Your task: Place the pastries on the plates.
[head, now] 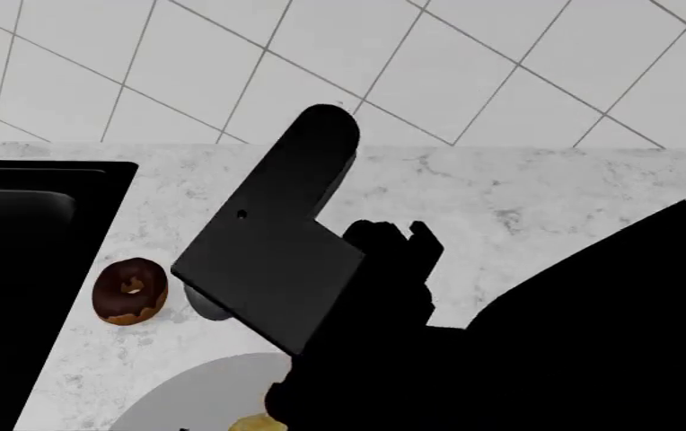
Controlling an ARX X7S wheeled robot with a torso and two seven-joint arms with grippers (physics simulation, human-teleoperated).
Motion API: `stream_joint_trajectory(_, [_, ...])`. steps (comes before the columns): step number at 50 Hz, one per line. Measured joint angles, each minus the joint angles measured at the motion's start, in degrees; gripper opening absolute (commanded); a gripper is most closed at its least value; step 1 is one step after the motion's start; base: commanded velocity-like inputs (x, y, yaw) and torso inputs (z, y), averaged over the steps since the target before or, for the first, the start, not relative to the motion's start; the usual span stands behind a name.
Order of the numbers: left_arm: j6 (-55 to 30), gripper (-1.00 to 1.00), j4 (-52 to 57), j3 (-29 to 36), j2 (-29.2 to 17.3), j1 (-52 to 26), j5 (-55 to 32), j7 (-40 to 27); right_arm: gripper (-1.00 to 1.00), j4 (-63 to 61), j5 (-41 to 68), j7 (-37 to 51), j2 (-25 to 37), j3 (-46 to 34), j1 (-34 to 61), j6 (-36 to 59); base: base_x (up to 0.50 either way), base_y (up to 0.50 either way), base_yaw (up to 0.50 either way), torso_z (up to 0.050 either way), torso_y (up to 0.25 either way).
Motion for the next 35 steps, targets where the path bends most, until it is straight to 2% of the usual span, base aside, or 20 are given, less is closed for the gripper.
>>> stream_joint_trajectory(7, [-1.6, 1.00, -4.6, 1.2, -0.5, -3.6, -1.3, -0.2, 1.00, -1.8, 5.8, 4.8, 3.4, 3.2, 7.0, -3.3, 0.00, 0.00, 0.00, 0.000, 0.000])
stream_joint_trajectory(20, [-10.9, 1.00, -26.9, 7.4, 0.2, -20.6, -10.7, -3.0, 1.00, -0.6, 3.2, 16.5, 12.8, 9.8, 8.6, -14.0, 0.00, 0.00, 0.00, 0.000, 0.000])
stream_joint_trajectory(35, [-14.0, 1.00, -50.8, 19.2, 2.5, -31.1, -5.6, 5.8, 1.00, -5.9, 1.0, 23.5, 21.1, 13.9, 2.8, -22.3, 0.00, 0.00, 0.00, 0.000, 0.000])
